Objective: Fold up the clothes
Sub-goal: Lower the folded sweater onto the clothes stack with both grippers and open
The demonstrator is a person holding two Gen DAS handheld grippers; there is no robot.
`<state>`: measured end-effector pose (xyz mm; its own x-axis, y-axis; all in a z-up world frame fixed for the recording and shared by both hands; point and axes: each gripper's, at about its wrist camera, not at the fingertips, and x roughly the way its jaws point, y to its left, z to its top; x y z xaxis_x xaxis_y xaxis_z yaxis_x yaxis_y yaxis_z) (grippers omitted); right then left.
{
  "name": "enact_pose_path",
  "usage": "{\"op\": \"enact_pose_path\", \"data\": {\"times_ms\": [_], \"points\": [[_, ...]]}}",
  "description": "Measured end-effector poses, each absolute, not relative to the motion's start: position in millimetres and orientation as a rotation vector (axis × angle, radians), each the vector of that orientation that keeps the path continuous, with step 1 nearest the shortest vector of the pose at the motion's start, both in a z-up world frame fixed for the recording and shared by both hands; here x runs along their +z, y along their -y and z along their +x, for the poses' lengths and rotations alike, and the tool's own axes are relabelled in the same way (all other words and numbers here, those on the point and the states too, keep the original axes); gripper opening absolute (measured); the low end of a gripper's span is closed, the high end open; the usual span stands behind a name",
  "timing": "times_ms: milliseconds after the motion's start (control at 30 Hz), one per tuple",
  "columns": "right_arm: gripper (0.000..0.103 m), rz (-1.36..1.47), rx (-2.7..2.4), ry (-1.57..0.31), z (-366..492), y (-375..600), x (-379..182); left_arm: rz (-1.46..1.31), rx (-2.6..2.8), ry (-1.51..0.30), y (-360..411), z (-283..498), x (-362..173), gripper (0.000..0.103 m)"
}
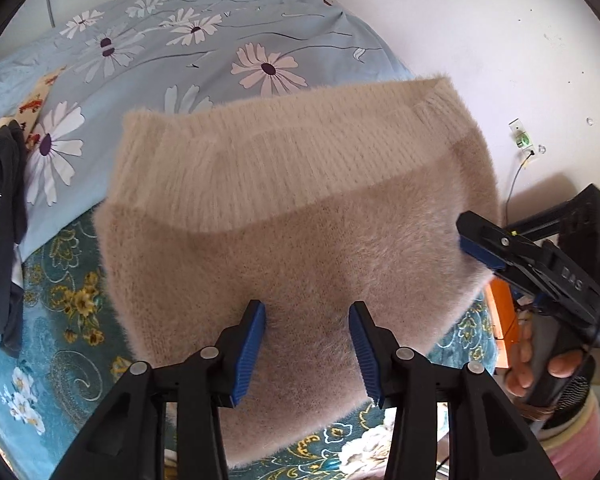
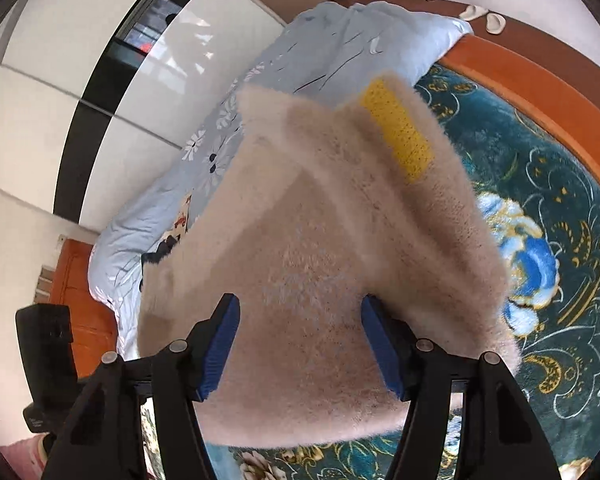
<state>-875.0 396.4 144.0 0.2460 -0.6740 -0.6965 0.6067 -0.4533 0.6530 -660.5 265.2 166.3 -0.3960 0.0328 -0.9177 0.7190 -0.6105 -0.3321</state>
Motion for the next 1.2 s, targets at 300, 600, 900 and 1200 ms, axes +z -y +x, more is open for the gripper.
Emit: {"op": "enact_pose_path", "data": {"times_ms": [300, 600, 900, 1200], "points": [[0.065, 1.422, -1.499, 0.067, -871, -385, 146, 1.384, -2.023, -1.064, -255, -660, 166, 0.048], [0.065, 1.44, -1.546, 0.061, -865, -400, 160, 1.394, -1.993, -1.059, -268, -644, 183, 0.052], [0.093, 1.349, -1.63, -0.007, -817, -431, 183, 1.327, -2.084, -0.922, -303, -608, 224, 0.068], [0.103, 1.231, -1.741, -0.104, -756, -469, 203, 1.349, -2.088, -0.81, -350, -563, 231, 0.073]]}}
